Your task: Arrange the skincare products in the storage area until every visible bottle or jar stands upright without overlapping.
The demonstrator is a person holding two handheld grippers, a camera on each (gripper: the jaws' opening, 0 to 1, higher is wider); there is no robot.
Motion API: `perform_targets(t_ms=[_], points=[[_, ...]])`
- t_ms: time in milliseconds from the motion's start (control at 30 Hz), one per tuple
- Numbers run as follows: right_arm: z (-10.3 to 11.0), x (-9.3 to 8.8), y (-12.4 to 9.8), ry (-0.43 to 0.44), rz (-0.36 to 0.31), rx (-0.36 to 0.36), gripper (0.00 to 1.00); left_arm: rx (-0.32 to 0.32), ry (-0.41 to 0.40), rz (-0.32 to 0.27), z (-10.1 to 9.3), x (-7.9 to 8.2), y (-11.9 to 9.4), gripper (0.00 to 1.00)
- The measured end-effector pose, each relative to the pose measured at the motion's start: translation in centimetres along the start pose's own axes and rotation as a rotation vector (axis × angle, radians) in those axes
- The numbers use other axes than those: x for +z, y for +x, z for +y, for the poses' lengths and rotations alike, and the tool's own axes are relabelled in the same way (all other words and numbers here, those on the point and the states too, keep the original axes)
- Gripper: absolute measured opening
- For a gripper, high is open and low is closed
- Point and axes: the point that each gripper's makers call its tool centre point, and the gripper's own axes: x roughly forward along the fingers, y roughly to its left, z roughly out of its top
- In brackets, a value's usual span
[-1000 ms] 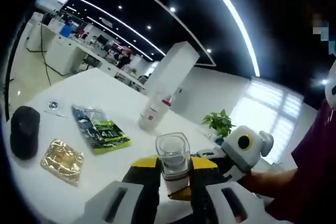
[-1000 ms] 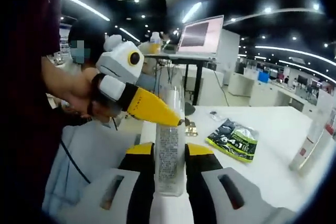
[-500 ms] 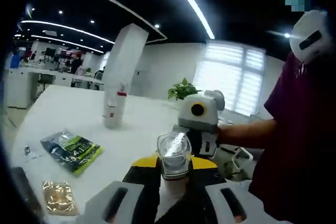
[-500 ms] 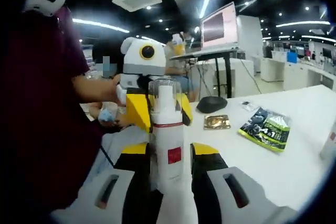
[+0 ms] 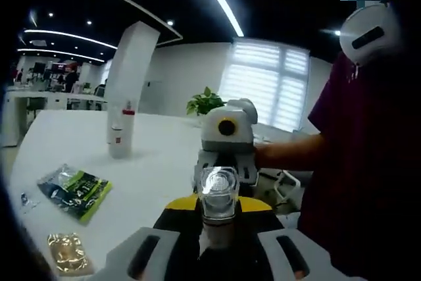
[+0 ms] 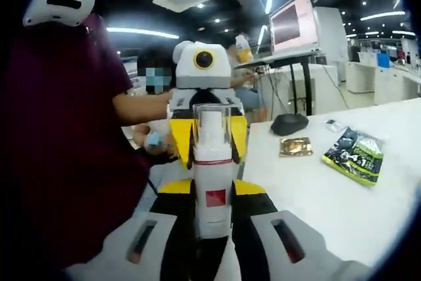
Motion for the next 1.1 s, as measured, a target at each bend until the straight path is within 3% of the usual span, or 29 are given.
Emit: perform_targets(t_ms=[67,133,200,267,300,467,600,633,733,800,900,933,1033,1100], points=[[-0.8,0.0,0.0,-0.01,-0.001,-0.05,0.18,0.043,-0.018,-0.007,0.7,0.0,0.0,0.21],[-2.7,-0.1,0.0,-0.015,-0.004,-0.174,0.18,0.138,-0.04,-0.02,2.4,0.2,-0.1,0.23],[-4.1,-0.2,-0.1,-0.033,-0.002,-0.283,0.18,0.222,-0.04,-0.067,3.6,0.9,-0.3,0.28],[-4.7,-0.2,-0.2,-0.027,-0.005,-0.343,0.18,0.273,-0.069,-0.117,4.2,1.5,-0.5,0.3],[-5.2,-0.3,-0.1,-0.021,-0.004,-0.393,0.18,0.331,-0.084,-0.145,4.9,1.8,-0.7,0.31],[-6.5,-0.2,-0.4,0.015,-0.029,-0.529,0.18,0.421,-0.167,-0.201,5.6,1.8,-0.8,0.32],[-6.7,-0.2,-0.2,0.0,-0.015,-0.595,0.18,0.508,-0.192,-0.189,6.5,1.0,-0.9,0.35],[-7.1,-0.2,-0.5,-0.04,0.005,-0.642,0.18,0.506,-0.191,-0.185,6.4,1.0,-0.7,0.35],[-7.2,0.1,-0.2,-0.032,-0.001,-0.668,0.18,0.525,-0.201,-0.17,6.6,0.7,-0.3,0.34],[-7.5,0.4,-0.2,-0.042,-0.005,-0.693,0.18,0.522,-0.207,-0.152,6.5,0.4,0.0,0.28],[-7.4,0.7,0.1,-0.042,-0.004,-0.704,0.18,0.516,-0.191,-0.138,6.0,0.2,0.3,0.21],[-7.4,0.8,0.1,-0.06,-0.007,-0.716,0.18,0.537,-0.126,-0.147,6.2,0.6,-0.1,0.21],[-7.5,1.0,0.0,-0.06,-0.015,-0.712,0.18,0.508,-0.138,-0.16,6.2,0.7,-0.3,0.21],[-7.3,1.0,0.1,-0.064,-0.01,-0.694,0.18,0.481,-0.117,-0.138,6.1,0.6,-0.4,0.2]])
